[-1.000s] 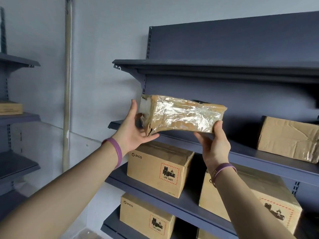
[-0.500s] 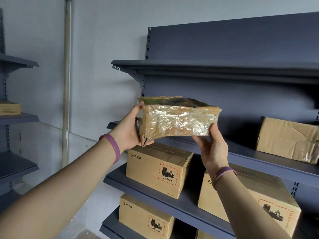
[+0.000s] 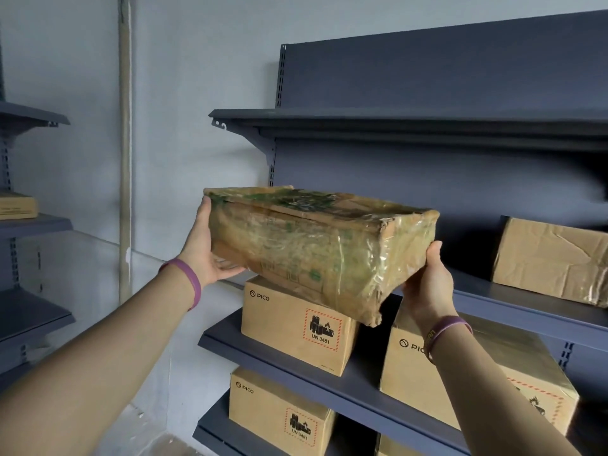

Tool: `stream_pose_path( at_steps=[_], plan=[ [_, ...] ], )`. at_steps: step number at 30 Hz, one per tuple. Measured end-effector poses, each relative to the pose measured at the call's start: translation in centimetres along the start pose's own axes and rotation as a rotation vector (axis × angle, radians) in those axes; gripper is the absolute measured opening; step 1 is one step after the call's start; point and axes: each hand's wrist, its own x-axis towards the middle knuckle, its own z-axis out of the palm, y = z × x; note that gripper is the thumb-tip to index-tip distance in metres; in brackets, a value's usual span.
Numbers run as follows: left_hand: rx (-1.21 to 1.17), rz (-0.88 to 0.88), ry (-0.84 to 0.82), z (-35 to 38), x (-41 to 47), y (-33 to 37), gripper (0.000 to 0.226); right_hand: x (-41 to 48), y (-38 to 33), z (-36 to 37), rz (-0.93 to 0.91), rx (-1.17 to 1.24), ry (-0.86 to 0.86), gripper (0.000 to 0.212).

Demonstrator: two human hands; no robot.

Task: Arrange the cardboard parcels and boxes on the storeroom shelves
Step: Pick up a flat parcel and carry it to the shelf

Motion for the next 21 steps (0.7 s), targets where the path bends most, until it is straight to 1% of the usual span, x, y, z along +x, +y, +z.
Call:
stream_pose_path(
  at_steps=[2, 4, 5, 7, 8, 10, 12, 14, 17, 21],
  plan=[
    [0.033, 0.010, 0.036, -0.4, 0.3, 0.3, 0.082, 0.6, 0.1, -0.2, -0.007, -0.040, -0.005, 0.033],
    [0.038, 0.039, 0.034, -0.6, 0.4, 0.3, 0.078, 0.9, -0.1, -0.1, -0.016, -0.068, -0.041, 0.023],
    [0.020, 0.052, 0.020, -0.6, 0.3, 0.3, 0.075, 1.1, 0.0, 0.0, 0.005, -0.071, -0.071, 0.034],
    [-0.010, 0.079, -0.017, -0.7, 0.2, -0.1, 0.070, 1.2, 0.2, 0.5, 0.106, -0.072, -0.154, 0.074],
    [-0.025, 0.090, -0.032, -0.8, 0.1, -0.4, 0.068, 1.2, 0.2, 0.8, 0.153, -0.074, -0.222, 0.083],
    [-0.076, 0.101, -0.062, -0.9, 0.0, -0.9, 0.058, 1.6, 0.2, 0.8, 0.202, -0.066, -0.354, 0.086],
    [-0.113, 0.126, -0.109, -1.3, 0.1, -1.1, 0.045, 2.1, 0.0, 0.5, 0.207, -0.094, -0.395, 0.084],
    [-0.141, 0.154, -0.137, -1.7, 0.2, -1.2, 0.039, 2.3, -0.3, 0.6, 0.207, -0.164, -0.387, 0.085],
    [-0.160, 0.196, -0.165, -2.5, 0.8, -1.1, 0.043, 2.6, -0.5, 1.1, 0.190, -0.202, -0.328, 0.080],
    [-0.092, 0.232, -0.225, -3.2, 0.8, -0.3, 0.033, 2.9, -0.7, 1.6, 0.061, -0.157, -0.242, 0.072]
  ],
)
